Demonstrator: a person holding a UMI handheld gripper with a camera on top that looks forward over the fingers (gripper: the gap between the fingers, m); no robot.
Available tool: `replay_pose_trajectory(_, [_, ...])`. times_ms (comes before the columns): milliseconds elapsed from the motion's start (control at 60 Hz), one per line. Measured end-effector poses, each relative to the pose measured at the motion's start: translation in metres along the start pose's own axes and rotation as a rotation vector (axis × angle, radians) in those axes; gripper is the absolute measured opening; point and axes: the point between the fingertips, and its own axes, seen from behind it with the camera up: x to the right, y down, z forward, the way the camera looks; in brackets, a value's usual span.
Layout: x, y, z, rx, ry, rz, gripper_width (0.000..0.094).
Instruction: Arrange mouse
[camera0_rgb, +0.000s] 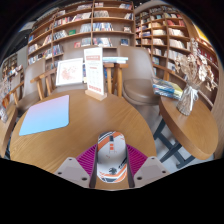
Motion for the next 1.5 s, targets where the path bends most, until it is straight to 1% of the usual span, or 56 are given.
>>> replay_pose_trajectory(50, [-0.003,-0.006,-0.005,0.001,0.002,0.007,0.0422])
replay_pose_trajectory(133, [-0.016,-0.029,-0.02,0.037,0.0,0.012,0.0422])
replay_pose_trajectory(183, [-0.034,-0.05,-0.03,0.065,-0.023,0.017,0.0421])
replay_pose_trajectory(317, [-0.109,-0.108,-0.046,0.128,-0.11,-0.006,0.0422])
replay_pose_trajectory(433, [-0.184,-0.144,-0.034,0.161,-0.162,-0.025,0.0421])
replay_pose_trajectory(517, [-0.237,-0.148,-0.011,0.143,-0.205,-0.034,0.0421])
replay_pose_trajectory(567, [-0.262,-0.143,0.01,0.123,-0.227,-0.05,0.0428])
replay_pose_trajectory(650, [-0.29,-0.12,0.047,0.06,-0.231,-0.061,0.0426])
replay_pose_trajectory(750, [-0.309,-0.1,0.069,0.043,-0.226,-0.127,0.0439])
replay_pose_trajectory(850, [-0.317,-0.095,0.076,0.05,-0.222,-0.122,0.0491])
replay_pose_trajectory(900, [-0.315,-0.09,0.079,0.034,-0.212,-0.112,0.0527])
replay_pose_trajectory(1033, [-0.308,-0.096,0.074,0.048,-0.173,-0.087,0.0776])
replay_pose_trajectory(1083, [-0.307,-0.098,0.063,0.055,-0.166,-0.085,0.0833])
replay_pose_trajectory(1133, [-0.305,-0.102,0.047,0.066,-0.167,-0.094,0.0855])
replay_pose_trajectory(1233, [-0.291,-0.113,-0.003,0.121,-0.166,-0.104,0.0853])
replay_pose_trajectory(1300, [-0.273,-0.111,-0.047,0.136,-0.141,-0.118,0.0855])
replay_pose_trajectory(1400, [-0.243,-0.099,-0.112,0.178,-0.114,-0.122,0.0856])
replay_pose_trajectory(1500, [-0.217,-0.074,-0.172,0.191,-0.109,-0.116,0.0855])
